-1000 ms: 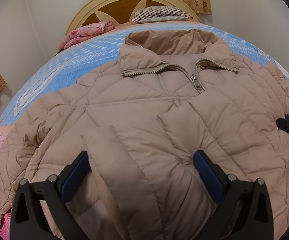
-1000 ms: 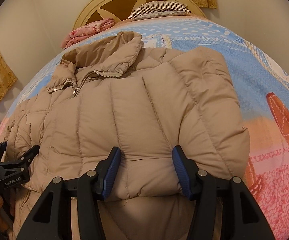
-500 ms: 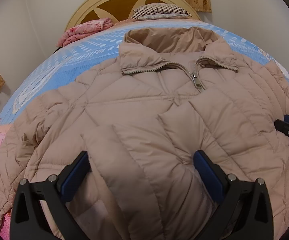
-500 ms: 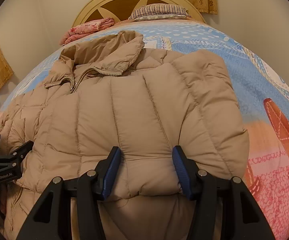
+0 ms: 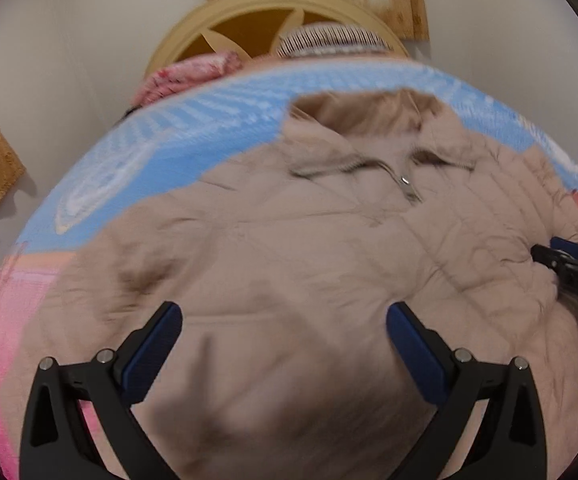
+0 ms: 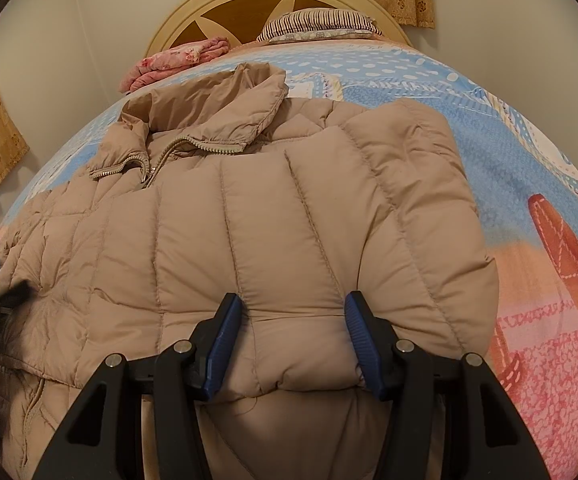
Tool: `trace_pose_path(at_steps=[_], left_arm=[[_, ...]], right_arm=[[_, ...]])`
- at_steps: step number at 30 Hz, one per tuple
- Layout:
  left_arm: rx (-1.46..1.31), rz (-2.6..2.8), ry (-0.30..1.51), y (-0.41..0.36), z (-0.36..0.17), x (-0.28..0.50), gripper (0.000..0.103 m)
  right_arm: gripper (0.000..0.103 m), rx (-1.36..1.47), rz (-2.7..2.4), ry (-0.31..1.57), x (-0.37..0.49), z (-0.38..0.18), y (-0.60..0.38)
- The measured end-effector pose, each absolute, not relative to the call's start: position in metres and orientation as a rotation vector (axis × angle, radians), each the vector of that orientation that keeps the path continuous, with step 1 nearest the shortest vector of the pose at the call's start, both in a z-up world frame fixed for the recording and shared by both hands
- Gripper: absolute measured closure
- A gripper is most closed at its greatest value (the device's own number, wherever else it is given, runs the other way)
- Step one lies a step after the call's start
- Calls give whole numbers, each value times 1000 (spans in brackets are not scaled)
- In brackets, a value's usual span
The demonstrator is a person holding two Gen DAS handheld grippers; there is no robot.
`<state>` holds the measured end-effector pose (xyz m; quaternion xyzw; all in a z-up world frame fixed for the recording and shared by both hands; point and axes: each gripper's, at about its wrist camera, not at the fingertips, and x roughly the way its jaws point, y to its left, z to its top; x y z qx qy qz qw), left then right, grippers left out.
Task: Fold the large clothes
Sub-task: 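Grasp the other sleeve cuff with the left tool and lift it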
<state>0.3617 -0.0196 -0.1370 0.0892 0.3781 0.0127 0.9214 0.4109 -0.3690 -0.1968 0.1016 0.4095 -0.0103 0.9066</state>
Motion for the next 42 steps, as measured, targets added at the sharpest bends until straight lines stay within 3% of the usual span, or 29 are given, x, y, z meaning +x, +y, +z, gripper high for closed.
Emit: trace_pose_path(at_steps=[5, 15, 24, 27, 29, 30, 31, 32, 42], left_arm=[[171, 210, 724, 88, -125, 319, 0], [-58, 563, 804, 302, -145, 255, 0], [-274, 514, 834, 335, -171, 262, 6], [-294, 505, 872, 333, -185, 269, 22], [-302, 481, 887, 329, -191, 269, 51], [-292, 465, 871, 324, -191, 268, 60], [-280, 456, 858, 321, -189, 267, 79], [-260, 438, 844, 316, -185, 266, 88], [-207, 310, 660, 308, -116, 251, 94]], right_arm=[[47, 205, -23, 846, 411, -197, -368], [43, 153, -42, 869, 407, -181, -361], [40, 182, 145, 709, 333, -111, -323], [40, 187, 208, 685, 308, -106, -303], [39, 197, 235, 674, 293, -107, -293], [39, 210, 251, 672, 284, -110, -288], [39, 223, 264, 672, 277, -114, -284], [39, 233, 273, 672, 269, -117, -280], [39, 270, 275, 636, 228, -131, -271]])
